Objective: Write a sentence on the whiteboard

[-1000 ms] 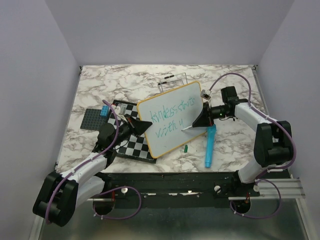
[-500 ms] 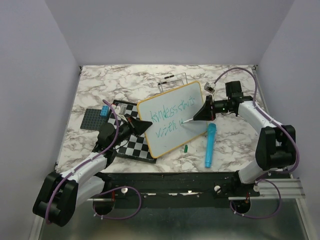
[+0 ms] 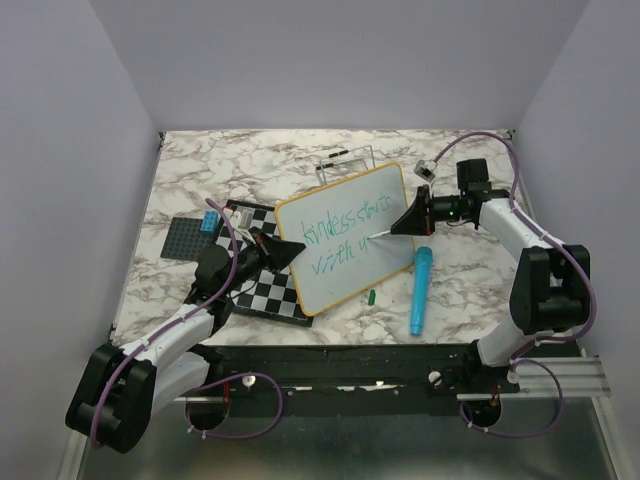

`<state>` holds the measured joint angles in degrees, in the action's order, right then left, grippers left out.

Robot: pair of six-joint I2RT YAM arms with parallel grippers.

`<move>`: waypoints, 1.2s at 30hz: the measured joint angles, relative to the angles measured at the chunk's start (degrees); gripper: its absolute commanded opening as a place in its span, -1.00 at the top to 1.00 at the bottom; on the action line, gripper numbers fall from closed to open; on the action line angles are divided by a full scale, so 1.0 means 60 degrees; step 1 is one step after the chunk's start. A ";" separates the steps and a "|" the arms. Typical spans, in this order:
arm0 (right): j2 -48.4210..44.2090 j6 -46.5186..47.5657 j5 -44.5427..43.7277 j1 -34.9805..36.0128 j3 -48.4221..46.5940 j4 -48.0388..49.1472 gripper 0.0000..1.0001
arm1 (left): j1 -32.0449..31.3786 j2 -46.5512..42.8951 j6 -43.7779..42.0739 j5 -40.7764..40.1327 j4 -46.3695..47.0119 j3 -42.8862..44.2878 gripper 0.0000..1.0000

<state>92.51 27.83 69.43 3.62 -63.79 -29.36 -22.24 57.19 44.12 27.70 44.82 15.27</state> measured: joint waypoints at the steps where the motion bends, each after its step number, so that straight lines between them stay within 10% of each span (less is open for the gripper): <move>1: 0.0029 -0.0029 -0.0004 0.0000 -0.0011 0.0025 0.99 | 0.0000 0.0000 0.0000 0.0000 0.0000 0.0000 1.00; 36: 0.0153 0.0222 -0.0138 -0.0404 0.0193 -0.0120 0.99 | 0.0007 0.0000 0.0007 -0.0004 -0.0025 0.0000 1.00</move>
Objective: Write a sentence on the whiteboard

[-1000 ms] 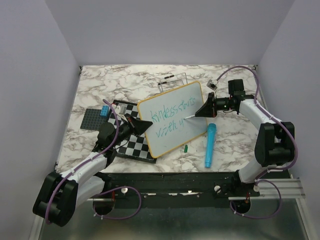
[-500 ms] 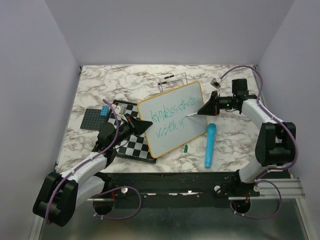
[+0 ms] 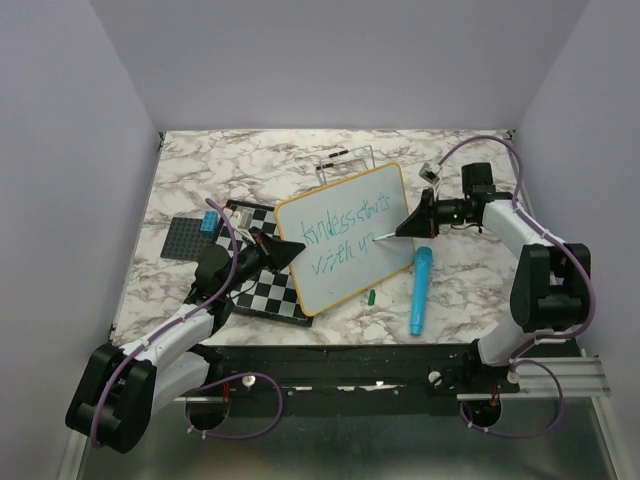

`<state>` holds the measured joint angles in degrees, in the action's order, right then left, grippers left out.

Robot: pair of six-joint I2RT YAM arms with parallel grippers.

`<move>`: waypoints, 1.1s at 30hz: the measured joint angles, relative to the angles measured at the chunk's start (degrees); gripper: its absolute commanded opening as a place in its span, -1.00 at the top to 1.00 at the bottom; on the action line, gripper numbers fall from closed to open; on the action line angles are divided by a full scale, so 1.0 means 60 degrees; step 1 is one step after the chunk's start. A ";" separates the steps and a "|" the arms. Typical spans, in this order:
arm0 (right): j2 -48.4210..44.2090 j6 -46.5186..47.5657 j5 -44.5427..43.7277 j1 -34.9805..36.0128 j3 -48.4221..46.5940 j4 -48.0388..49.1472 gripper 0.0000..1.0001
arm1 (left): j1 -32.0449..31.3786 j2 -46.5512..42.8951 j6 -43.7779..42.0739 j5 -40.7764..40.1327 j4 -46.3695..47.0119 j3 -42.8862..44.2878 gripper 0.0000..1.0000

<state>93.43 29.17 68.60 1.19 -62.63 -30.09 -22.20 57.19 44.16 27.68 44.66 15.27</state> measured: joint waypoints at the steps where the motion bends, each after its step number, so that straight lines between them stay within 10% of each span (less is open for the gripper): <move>1: 0.0004 0.0022 0.0000 0.0022 0.0004 -0.0011 0.99 | 0.0000 0.0000 0.0004 0.0004 0.0000 0.0000 1.00; 33: 0.0040 -0.1107 0.0084 0.0233 -0.0335 0.0550 0.99 | 0.0000 0.0007 -0.0004 0.0004 0.0004 0.0000 1.00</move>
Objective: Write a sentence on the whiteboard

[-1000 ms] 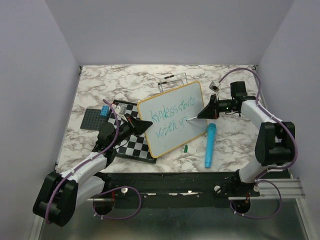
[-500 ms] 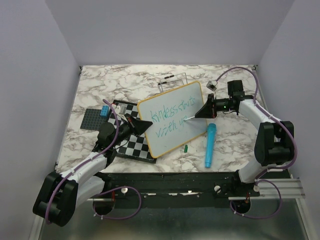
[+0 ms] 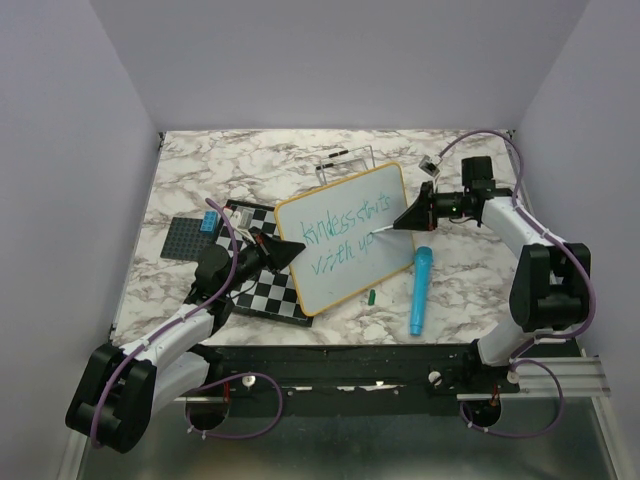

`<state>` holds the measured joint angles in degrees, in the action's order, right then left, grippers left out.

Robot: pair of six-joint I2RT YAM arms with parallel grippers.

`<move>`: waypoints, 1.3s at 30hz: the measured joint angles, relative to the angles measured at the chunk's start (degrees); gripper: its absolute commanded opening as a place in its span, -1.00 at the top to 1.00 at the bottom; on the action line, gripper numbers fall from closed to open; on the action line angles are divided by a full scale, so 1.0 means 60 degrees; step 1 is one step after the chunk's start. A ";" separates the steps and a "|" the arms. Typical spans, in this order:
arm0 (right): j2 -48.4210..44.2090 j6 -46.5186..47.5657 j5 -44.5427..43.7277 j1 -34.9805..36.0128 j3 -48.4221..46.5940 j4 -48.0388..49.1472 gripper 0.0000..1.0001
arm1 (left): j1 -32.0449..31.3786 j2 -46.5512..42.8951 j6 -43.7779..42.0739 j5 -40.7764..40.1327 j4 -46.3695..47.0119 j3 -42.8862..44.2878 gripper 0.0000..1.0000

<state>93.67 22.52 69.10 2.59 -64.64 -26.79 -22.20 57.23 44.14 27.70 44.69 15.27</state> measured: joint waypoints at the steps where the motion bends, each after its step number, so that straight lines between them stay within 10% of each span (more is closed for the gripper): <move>1: -0.0004 0.0007 0.0000 -0.0087 0.0000 0.0004 0.99 | 0.0000 0.0000 0.0000 0.0000 0.0000 0.0000 1.00; 39: 0.0087 0.1126 -0.0182 -0.0382 0.0146 -0.0878 0.99 | 0.0000 0.0000 0.0004 0.0000 -0.0004 0.0007 1.00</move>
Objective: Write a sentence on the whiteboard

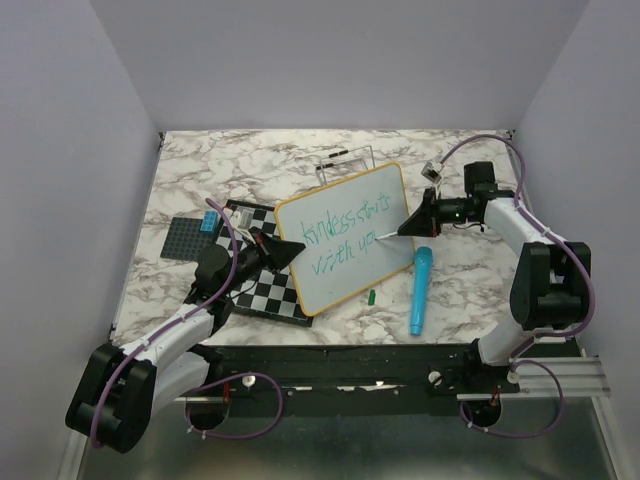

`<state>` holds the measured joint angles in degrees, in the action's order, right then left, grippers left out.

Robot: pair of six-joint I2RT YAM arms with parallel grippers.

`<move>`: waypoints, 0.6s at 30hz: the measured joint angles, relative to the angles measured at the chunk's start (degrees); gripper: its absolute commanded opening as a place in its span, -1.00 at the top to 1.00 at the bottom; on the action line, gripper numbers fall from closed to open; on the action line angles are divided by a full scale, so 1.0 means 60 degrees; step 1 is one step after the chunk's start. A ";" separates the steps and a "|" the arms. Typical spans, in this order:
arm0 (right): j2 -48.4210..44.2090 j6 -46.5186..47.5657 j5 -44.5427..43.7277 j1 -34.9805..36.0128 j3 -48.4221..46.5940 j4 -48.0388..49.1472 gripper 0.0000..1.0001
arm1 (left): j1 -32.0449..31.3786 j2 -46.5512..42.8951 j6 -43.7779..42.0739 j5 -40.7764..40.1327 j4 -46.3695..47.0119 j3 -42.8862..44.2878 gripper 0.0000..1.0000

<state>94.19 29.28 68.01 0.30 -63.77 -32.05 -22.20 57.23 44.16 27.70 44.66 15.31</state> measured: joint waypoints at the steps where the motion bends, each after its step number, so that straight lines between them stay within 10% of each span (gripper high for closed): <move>1: 0.0000 0.0018 -0.0011 0.0000 0.0000 -0.0026 0.99 | 0.0000 0.0000 0.0000 0.0000 0.0000 0.0000 1.00; 18: 0.0164 -0.0503 -0.0182 -0.0426 -0.0736 0.0080 0.99 | 0.0000 0.0000 0.0000 0.0000 -0.0004 0.0000 1.00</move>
<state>95.18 26.26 66.92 -2.26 -68.18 -31.57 -22.20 57.23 44.16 27.70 44.64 15.31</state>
